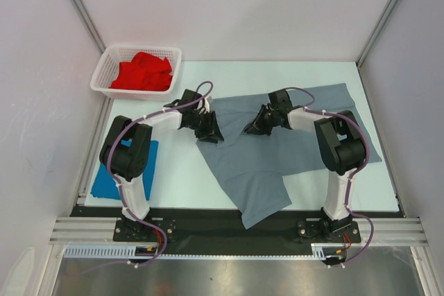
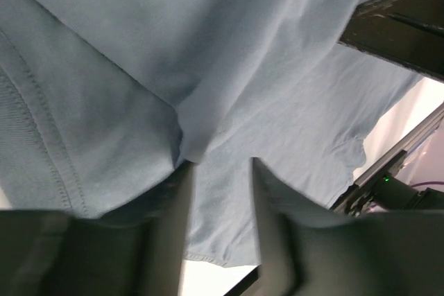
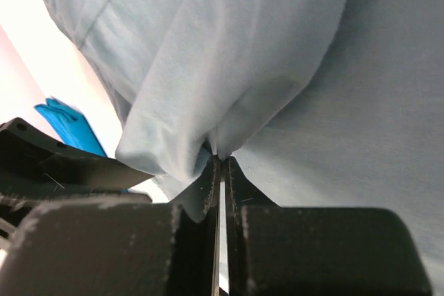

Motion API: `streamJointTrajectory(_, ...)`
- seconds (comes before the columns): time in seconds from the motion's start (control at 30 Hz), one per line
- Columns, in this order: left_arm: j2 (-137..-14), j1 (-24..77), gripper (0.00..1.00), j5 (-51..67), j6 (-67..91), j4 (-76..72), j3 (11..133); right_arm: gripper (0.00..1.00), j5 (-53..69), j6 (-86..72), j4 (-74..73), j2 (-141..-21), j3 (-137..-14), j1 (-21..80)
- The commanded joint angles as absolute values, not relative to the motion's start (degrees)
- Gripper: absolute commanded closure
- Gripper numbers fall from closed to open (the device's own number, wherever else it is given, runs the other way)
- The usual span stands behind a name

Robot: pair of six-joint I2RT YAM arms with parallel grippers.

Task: Fold and stack the t-shirts
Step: Fold the tshirt

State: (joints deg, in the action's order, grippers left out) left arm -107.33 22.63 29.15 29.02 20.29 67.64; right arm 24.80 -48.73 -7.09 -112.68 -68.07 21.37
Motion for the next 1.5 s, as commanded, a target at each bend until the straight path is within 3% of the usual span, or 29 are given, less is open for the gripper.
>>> streamJointTrajectory(0.0,-108.37,22.24,0.61,31.46,30.67,18.54,68.73,1.0,25.31,-46.76,-10.1,-109.69,-69.87,21.18)
streamJointTrajectory(0.03,-108.11,22.24,0.73,31.55,30.85,18.63,68.99,1.0,25.23,-45.8,-11.06,-109.51,-70.57,21.01)
streamJointTrajectory(0.1,-107.67,22.24,0.87,30.76,30.94,19.42,69.43,1.0,24.52,-44.39,-13.79,-109.16,-71.19,21.01)
streamJointTrajectory(0.23,-106.09,21.54,1.0,30.59,31.11,21.27,70.49,1.0,23.38,-40.18,-18.53,-107.76,-72.59,20.04)
streamJointTrajectory(0.73,-102.04,19.25,0.99,35.24,33.93,24.34,69.87,1.0,26.54,-29.09,-28.3,-104.68,-74.18,16.18)
streamJointTrajectory(0.9,-102.22,19.16,0.93,36.47,33.92,25.93,69.96,1.0,28.3,-28.13,-30.14,-104.68,-74.27,14.77)
streamJointTrajectory(1.17,-101.78,19.16,0.91,37.88,34.37,25.49,67.59,1.0,29.35,-26.81,-31.82,-104.15,-72.69,13.36)
streamJointTrajectory(1.27,-101.08,19.16,0.77,35.08,32.88,27.24,68.73,0.84,29.8,-25.49,-35.22,-105.9,-73.03,13.36)
streamJointTrajectory(1.3,-100.03,19.16,0.66,32.55,32.26,28.46,69.25,0.75,29.27,-24.01,-36.38,-106.6,-73.12,13.19)
streamJointTrajectory(1.4,-98.97,19.07,0.49,28.05,29.36,30.05,72.5,0.68,22.78,-21.19,-38.06,-104.34,-72.16,12.92)
streamJointTrajectory(1.47,-99.4,18.9,0.48,28.3,28.04,29.97,74.96,0.62,19.78,-21.18,-34.73,-102.23,-71.46,12.75)
